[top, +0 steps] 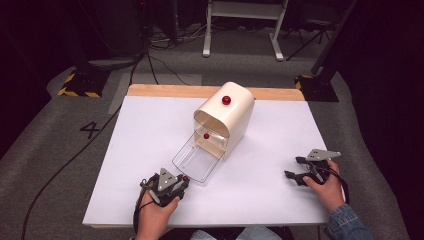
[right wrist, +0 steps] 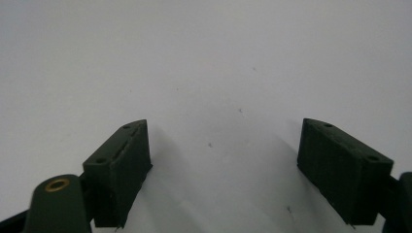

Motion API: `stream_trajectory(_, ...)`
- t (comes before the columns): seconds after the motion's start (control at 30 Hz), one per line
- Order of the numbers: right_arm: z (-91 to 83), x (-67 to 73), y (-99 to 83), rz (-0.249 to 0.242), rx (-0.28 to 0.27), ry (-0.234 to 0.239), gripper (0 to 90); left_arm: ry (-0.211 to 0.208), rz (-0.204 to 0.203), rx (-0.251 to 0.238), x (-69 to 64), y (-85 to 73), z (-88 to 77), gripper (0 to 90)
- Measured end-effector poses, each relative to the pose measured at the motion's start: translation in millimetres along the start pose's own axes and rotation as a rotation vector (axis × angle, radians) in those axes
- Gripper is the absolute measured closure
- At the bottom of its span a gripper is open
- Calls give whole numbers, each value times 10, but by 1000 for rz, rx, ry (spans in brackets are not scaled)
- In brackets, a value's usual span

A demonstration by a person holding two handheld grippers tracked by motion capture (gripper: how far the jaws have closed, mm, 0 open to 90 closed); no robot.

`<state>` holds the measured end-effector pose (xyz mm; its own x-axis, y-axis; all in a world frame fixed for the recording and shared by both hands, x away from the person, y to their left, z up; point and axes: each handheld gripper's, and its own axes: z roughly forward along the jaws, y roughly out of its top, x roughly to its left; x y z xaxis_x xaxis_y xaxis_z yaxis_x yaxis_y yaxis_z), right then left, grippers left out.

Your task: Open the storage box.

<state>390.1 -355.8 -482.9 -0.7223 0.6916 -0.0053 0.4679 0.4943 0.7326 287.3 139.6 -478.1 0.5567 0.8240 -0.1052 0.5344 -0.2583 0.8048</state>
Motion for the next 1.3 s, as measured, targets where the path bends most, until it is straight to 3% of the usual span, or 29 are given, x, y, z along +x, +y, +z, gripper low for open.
stream_trajectory(0.13,2,-2,1,0,0,1,195,-38,-62,-6,-2,-13,-27,584)
stream_trajectory(0.43,2,-2,1,0,1,-1,195,-38,-87,-39,38,41,-208,527)
stream_trajectory(0.5,3,-1,1,-1,0,0,195,-35,-83,-51,37,60,-235,524)
stream_trajectory(0.53,2,0,0,-2,0,-2,195,-25,-65,-78,32,145,-302,515)
stream_trajectory(0.8,2,3,-1,-2,0,-4,194,-30,-27,-151,48,417,-357,472)
stream_trajectory(1.1,2,5,-3,-2,-2,-4,194,-57,17,-220,60,810,-209,436)
stream_trajectory(1.3,1,5,-3,-3,-2,-5,195,-98,13,-253,40,1039,-44,438)
